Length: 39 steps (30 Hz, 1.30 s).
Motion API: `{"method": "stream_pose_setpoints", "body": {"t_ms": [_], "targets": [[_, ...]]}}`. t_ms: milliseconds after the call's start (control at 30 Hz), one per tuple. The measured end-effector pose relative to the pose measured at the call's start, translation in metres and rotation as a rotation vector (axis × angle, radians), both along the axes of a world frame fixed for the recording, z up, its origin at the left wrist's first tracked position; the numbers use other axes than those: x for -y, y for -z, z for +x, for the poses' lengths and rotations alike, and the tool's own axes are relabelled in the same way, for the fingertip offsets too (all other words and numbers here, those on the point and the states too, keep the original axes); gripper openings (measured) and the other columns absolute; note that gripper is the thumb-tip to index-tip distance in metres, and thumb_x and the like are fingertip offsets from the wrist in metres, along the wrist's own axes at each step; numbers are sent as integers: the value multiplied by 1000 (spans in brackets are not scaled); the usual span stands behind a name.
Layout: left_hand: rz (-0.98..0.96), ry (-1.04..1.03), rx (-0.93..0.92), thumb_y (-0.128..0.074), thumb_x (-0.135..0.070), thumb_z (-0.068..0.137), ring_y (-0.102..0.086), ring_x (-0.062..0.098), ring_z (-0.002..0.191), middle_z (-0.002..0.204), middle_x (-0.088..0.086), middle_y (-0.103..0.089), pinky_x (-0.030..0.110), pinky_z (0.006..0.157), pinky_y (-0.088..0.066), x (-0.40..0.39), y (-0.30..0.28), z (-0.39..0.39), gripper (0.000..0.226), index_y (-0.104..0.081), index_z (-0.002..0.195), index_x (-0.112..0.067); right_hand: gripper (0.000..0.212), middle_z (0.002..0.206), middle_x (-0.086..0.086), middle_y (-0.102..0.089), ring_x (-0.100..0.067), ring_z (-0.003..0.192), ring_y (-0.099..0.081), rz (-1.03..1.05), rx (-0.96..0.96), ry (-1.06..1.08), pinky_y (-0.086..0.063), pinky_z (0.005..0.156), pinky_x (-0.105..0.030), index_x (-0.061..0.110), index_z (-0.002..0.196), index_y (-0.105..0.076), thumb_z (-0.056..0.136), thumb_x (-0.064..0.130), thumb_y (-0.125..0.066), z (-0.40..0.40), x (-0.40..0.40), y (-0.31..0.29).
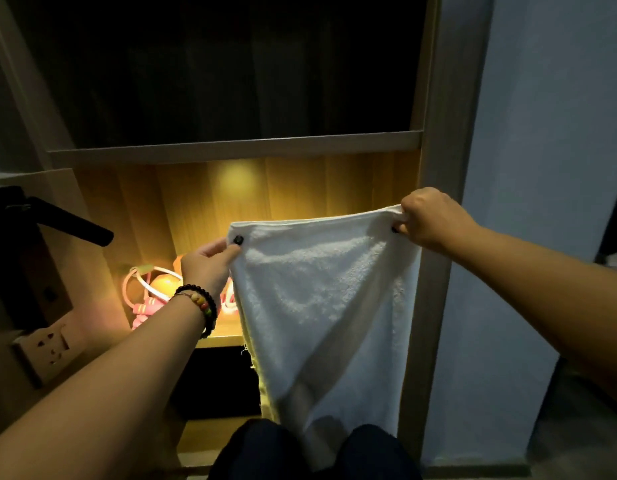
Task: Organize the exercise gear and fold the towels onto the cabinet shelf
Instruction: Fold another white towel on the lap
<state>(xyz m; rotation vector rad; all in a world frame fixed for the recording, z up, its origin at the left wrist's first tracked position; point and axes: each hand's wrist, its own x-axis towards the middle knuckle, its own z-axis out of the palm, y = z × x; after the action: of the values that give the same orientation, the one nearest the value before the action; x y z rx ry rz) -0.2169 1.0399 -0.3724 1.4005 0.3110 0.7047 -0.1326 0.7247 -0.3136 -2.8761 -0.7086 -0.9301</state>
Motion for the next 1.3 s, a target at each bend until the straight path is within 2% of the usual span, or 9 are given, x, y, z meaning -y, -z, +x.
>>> {"method": "stream_pose_setpoints", "body": {"t_ms": [133, 300, 500, 600, 800, 967, 1067, 1167, 1300], "targets": [[22, 101, 19, -73, -7, 81, -66, 24, 92, 105, 9, -66, 31, 64, -55, 35, -22, -5, 26, -62, 103, -15, 30, 104, -20, -61, -36, 99, -54, -39, 100, 73, -47, 74, -46, -3, 101, -61, 91, 25, -63, -9, 41, -28], [-7, 237, 103, -75, -9, 79, -65, 21, 98, 111, 5, -64, 32, 72, -56, 79, -51, -16, 43, -58, 118, -17, 24, 102, -30, -59, -44, 97, -52, -8, 203, 82, -44, 72, -49, -10, 96, -58, 91, 13, -61, -27, 83, -72], [-104, 367, 230, -73, -9, 80, -67, 25, 99, 107, 8, -70, 33, 77, -55, 111, -88, -45, 38, -63, 116, -4, 27, 108, -32, -57, -45, 104, -52, -13, 291, 130, -45, 79, -50, -13, 101, -58, 89, 11, -63, -48, 105, -131], [-200, 392, 329, -72, -9, 79, -67, 21, 89, 96, 5, -69, 29, 71, -56, 119, -104, -67, 34, -63, 112, -5, 27, 110, -32, -57, -46, 104, -53, -54, 352, 115, -48, 82, -52, -13, 102, -58, 88, 10, -63, -57, 95, -166], [-262, 400, 400, -71, -12, 77, -62, 20, 92, 99, 6, -64, 29, 76, -53, 96, -122, -123, 45, -62, 120, -3, 21, 110, -30, -54, -45, 106, -52, -79, 478, 1, -45, 79, -50, -11, 102, -57, 89, 5, -56, -65, 21, -210], [-350, 355, 266, -61, -10, 82, -68, 23, 95, 110, 10, -67, 27, 74, -56, 39, -81, -171, 32, -62, 114, -8, 24, 118, -18, -54, -37, 111, -51, -106, 421, -129, -44, 73, -43, 0, 114, -58, 91, 7, -51, -56, -92, -152], [-427, 272, 201, -50, -4, 84, -72, 22, 90, 102, 17, -72, 26, 74, -58, 5, -28, -200, 37, -60, 120, -1, 23, 113, -11, -57, -31, 106, -51, -213, 365, -245, -46, 70, -40, 6, 111, -61, 92, 13, -53, -49, -166, -84], [-578, 164, 104, -46, -2, 75, -62, 33, 110, 117, 19, -67, 43, 99, -46, -23, 33, -224, 50, -61, 123, 1, 14, 107, -15, -56, -36, 100, -51, -296, 261, -426, -40, 63, -41, 6, 95, -66, 85, 10, -57, -46, -234, -7], [-715, 52, -72, -41, -3, 73, -56, 41, 118, 118, 21, -66, 53, 106, -38, -55, 103, -250, 48, -70, 111, 0, 12, 103, -18, -54, -37, 91, -55, -291, 68, -569, -28, 53, -35, 2, 92, -66, 85, 10, -59, -66, -300, 88]]}}
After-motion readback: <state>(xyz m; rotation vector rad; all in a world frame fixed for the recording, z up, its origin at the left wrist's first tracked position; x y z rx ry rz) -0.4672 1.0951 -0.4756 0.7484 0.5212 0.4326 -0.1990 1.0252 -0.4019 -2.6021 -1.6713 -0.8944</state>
